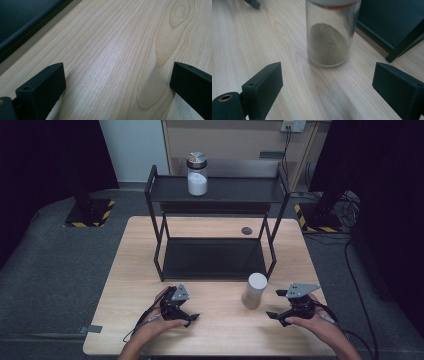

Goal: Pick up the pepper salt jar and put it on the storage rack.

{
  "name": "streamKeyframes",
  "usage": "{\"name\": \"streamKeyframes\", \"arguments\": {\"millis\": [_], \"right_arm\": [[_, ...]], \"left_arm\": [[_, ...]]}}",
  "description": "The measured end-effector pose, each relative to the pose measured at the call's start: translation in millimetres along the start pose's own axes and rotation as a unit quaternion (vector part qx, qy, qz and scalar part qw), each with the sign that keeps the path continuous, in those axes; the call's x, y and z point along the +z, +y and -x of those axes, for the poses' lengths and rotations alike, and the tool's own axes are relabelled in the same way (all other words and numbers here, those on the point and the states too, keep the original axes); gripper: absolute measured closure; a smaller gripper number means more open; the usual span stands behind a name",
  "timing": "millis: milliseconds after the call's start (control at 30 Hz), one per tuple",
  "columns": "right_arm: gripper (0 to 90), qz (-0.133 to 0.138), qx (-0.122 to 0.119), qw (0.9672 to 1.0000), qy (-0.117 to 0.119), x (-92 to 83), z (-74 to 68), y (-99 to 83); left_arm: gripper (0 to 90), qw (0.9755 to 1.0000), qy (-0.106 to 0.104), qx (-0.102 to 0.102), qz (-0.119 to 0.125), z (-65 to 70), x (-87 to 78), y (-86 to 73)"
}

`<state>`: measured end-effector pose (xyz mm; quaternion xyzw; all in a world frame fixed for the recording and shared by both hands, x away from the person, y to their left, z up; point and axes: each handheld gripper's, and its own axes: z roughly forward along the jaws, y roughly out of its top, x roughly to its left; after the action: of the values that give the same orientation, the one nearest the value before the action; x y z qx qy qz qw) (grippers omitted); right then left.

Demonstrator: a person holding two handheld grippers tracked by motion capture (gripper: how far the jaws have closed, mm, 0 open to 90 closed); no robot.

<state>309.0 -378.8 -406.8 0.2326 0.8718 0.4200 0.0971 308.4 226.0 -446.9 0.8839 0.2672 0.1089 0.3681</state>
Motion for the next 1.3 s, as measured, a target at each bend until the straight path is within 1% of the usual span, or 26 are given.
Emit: {"name": "streamKeyframes", "arguments": {"millis": [300, 367, 633, 1033, 1167, 1300], "right_arm": [[11.2, 0.007, -0.001, 1.0000, -0.001, 8.6, -1.7, 8.8], [11.4, 0.011, 0.001, 0.9999, 0.001, 10.9, -1.6, 11.1], [12.3, 0.031, 0.004, 0.9995, -0.002, 17.5, -2.9, 20.6], [16.6, 0.039, 0.010, 0.9992, 0.000, 28.8, -1.5, 28.4], [19.3, 0.041, 0.011, 0.9991, 0.001, 31.9, -0.3, 30.4], [20.6, 0.042, 0.011, 0.9991, -0.002, 33.5, -1.0, 32.6]], "left_arm": [[0.0, 1.0000, 0.000, 0.000, 0.000, 0.0, -0.1, 0.0], [0.0, 1.0000, -0.001, 0.001, 0.000, -0.1, -0.2, -0.1], [0.0, 1.0000, -0.001, 0.001, 0.000, -0.1, -0.3, -0.2], [0.0, 1.0000, -0.002, 0.002, 0.000, -0.2, -0.4, -0.4], [0.0, 1.0000, -0.002, 0.002, 0.000, -0.2, -0.4, -0.4], [0.0, 1.0000, -0.002, 0.002, 0.000, -0.2, -0.4, -0.4]]}}
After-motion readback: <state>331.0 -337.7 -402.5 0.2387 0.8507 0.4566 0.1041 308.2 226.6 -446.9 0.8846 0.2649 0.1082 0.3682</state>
